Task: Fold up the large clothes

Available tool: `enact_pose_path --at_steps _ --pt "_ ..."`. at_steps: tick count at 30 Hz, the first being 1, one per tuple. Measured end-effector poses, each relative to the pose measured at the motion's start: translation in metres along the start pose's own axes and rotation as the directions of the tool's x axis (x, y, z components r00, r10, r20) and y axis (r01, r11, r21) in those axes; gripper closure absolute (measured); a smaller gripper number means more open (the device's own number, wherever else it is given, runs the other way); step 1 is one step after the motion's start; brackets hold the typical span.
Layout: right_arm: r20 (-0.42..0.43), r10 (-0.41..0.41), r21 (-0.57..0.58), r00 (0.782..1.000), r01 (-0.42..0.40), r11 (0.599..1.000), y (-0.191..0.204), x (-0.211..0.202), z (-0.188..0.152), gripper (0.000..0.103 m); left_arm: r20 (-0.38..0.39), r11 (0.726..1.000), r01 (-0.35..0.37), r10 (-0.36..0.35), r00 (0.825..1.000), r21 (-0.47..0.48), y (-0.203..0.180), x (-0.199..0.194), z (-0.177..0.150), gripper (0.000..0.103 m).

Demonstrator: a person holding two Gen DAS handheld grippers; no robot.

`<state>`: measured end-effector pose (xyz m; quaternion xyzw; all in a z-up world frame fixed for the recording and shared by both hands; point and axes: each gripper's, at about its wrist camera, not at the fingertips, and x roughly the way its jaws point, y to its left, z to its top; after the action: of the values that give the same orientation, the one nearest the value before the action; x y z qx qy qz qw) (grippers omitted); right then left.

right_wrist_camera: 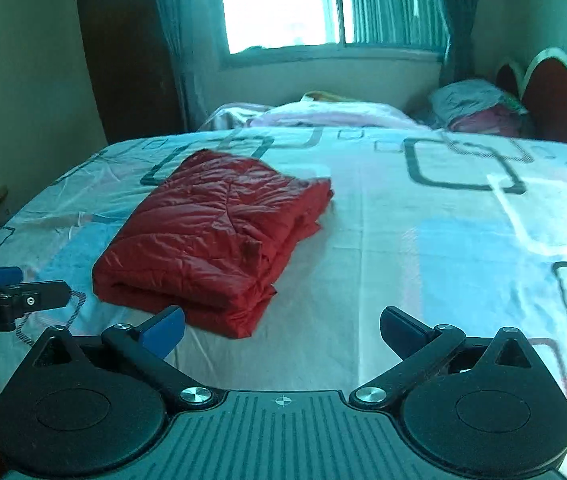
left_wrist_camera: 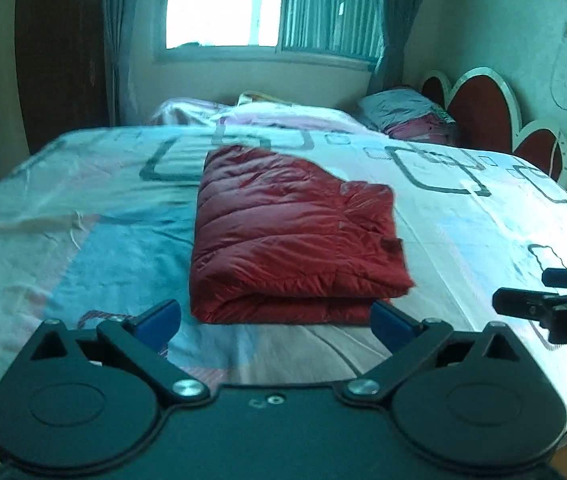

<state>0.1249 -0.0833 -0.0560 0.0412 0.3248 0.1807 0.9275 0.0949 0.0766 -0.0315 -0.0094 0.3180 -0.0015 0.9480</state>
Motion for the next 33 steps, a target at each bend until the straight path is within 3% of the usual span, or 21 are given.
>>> enact_pose_path --at_steps 8,9,10,11,12,13,14,15,16,24,33 --pt "0.047 0.017 -0.020 0.999 -0.016 1.000 0.013 -0.057 -0.023 0.000 0.078 1.000 -0.007 0.006 0.997 0.004 -0.019 -0.056 -0.021 0.005" --pt "0.049 0.017 -0.019 0.999 -0.016 1.000 0.014 -0.062 -0.025 0.000 0.072 1.000 -0.017 0.017 0.997 -0.002 -0.020 -0.060 -0.022 0.024" --pt "0.051 0.016 -0.019 0.999 -0.015 1.000 0.014 -0.067 -0.027 0.000 0.064 1.000 -0.018 0.019 0.998 -0.004 -0.020 -0.063 -0.023 0.099" --pt "0.056 0.016 -0.016 0.998 -0.015 1.000 0.014 -0.072 -0.028 0.000 0.047 1.000 -0.021 0.021 0.999 0.000 -0.020 -0.064 -0.024 0.083" --pt "0.064 0.016 -0.015 0.998 -0.015 1.000 0.015 -0.077 -0.029 0.000 0.049 1.000 -0.027 0.026 0.998 0.007 -0.022 -0.067 -0.025 0.086" --pt "0.072 0.016 -0.012 0.997 -0.015 1.000 0.015 -0.082 -0.030 0.000 0.065 0.999 -0.036 0.035 0.997 0.014 -0.024 -0.072 -0.026 0.072" --pt "0.078 0.014 -0.010 0.997 -0.013 1.000 0.015 -0.087 -0.030 0.000 0.085 0.999 -0.046 0.044 0.995 0.018 -0.026 -0.077 -0.026 0.047" --pt "0.083 0.013 -0.009 0.996 -0.012 1.000 0.016 -0.091 -0.030 0.000 0.108 0.998 -0.066 0.063 0.992 0.020 -0.029 -0.081 -0.026 0.008" --pt "0.091 0.013 -0.008 0.996 -0.012 1.000 0.017 -0.095 -0.030 0.000 0.146 0.996 -0.091 0.087 0.985 0.019 -0.032 -0.086 -0.027 0.001" --pt "0.110 -0.033 -0.010 0.993 0.034 0.999 0.028 -0.116 -0.030 0.000 0.156 0.996 -0.088 0.085 0.984 0.016 -0.038 -0.091 -0.026 0.000" --pt "0.134 -0.029 -0.010 0.991 0.030 0.999 0.034 -0.133 -0.030 0.000 0.167 0.996 -0.089 0.086 0.982 0.014 -0.041 -0.109 -0.035 0.000"
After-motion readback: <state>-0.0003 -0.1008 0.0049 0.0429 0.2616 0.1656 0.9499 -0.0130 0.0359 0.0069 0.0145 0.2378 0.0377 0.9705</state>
